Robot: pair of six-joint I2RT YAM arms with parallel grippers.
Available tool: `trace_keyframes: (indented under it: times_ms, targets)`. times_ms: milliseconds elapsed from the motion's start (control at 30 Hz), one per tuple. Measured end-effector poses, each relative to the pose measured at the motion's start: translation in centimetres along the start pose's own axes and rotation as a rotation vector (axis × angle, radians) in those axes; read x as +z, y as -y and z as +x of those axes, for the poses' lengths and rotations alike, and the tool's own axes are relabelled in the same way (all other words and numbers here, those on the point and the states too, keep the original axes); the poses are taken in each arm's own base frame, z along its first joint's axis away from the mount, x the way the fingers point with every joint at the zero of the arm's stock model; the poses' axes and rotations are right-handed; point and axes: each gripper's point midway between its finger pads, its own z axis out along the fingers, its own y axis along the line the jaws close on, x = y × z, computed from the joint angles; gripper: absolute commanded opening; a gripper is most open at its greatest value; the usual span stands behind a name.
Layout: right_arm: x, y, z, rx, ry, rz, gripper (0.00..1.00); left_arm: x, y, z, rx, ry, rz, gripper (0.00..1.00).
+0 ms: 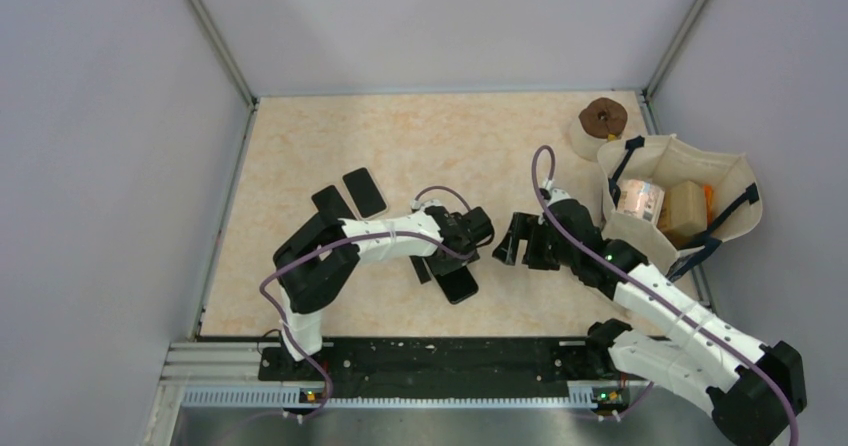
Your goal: Put the phone into the phone case
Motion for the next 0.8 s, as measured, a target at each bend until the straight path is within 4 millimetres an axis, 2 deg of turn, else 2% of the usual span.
trace_keyframes:
  times_ms: [133,333,367,433,500,533,600,800]
  targets:
    - [0.0,0.0,0.0,0.001,0.000,0.000,0.80,0.0,0.4,0.2,0.008,-0.013,0.004,0.88]
    - [0.0,0.0,0.0,0.001,0.000,0.001,0.79,0.0,1.0,0.4,0.029,-0.028,0.003,0.45]
    - [0.0,0.0,0.0,0.001,0.000,0.001,0.79,0.0,1.1,0.4,0.029,-0.028,0.005,0.41]
    - [0.0,0.0,0.0,0.000,0.000,0.001,0.79,0.0,1.1,0.0,0.025,-0.029,0.007,0.35]
    - [0.0,0.0,0.0,0.000,0.000,0.001,0.79,-0.2,0.8,-0.4,0.038,-0.041,-0.002,0.34]
    - [0.0,0.1,0.0,-0.001,0.000,0.002,0.79,-1.5,0.0,-1.5,0.035,-0.043,-0.017,0.34]
    - [0.0,0.1,0.0,-0.002,0.000,0.004,0.79,-1.7,0.7,-4.1,-0.001,-0.020,0.026,0.34]
    - [-0.1,0.0,-0.3,-0.002,0.005,0.007,0.79,3.0,1.2,-11.4,-0.046,0.040,0.007,0.35]
